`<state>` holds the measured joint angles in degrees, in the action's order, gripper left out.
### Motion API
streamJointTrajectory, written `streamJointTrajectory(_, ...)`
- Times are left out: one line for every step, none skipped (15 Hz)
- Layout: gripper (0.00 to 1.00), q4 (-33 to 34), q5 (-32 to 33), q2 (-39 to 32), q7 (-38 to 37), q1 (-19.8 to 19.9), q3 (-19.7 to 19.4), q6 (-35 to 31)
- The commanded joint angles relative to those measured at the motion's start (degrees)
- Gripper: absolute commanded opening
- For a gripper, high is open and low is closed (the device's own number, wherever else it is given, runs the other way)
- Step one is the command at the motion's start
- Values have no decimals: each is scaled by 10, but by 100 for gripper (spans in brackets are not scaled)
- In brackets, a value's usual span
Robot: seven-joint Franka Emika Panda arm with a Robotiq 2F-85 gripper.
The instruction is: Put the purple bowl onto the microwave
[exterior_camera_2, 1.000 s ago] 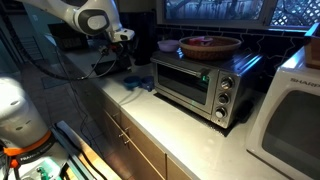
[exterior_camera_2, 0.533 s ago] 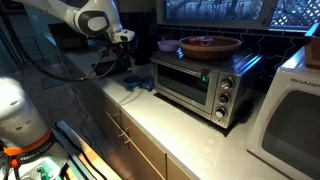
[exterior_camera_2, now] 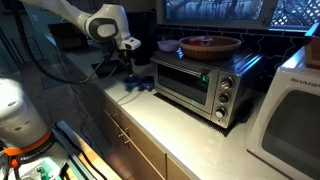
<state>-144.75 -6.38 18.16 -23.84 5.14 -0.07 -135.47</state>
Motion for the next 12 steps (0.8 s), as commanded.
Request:
streamJointTrajectory(100, 10, -36, -36, -54, 5, -1, -16)
streamJointTrajectory(100, 8, -50, -42, -67, 6, -5, -24)
streamJointTrajectory(100, 3, -66, -44, -74, 6, -9, -35)
streamJointTrajectory(100, -1, -81, -47, -81, 6, -11, -55)
streamJointTrajectory(100, -1, -96, -53, -90, 7, -13, -71)
streamJointTrajectory(100, 0, -104, -61, -98, 9, -14, -83)
streamJointTrajectory(100, 2, -98, -72, -116, 13, -11, -96)
streamJointTrajectory(100, 2, -93, -79, -130, 15, -10, -109)
streamJointTrajectory(100, 5, -95, -88, -135, 13, -11, -114)
streamJointTrajectory(100, 6, -91, -94, -146, 13, -10, -120)
streamJointTrajectory(100, 9, -86, -100, -154, 13, -10, -118)
streamJointTrajectory(100, 9, -86, -103, -158, 11, -11, -121)
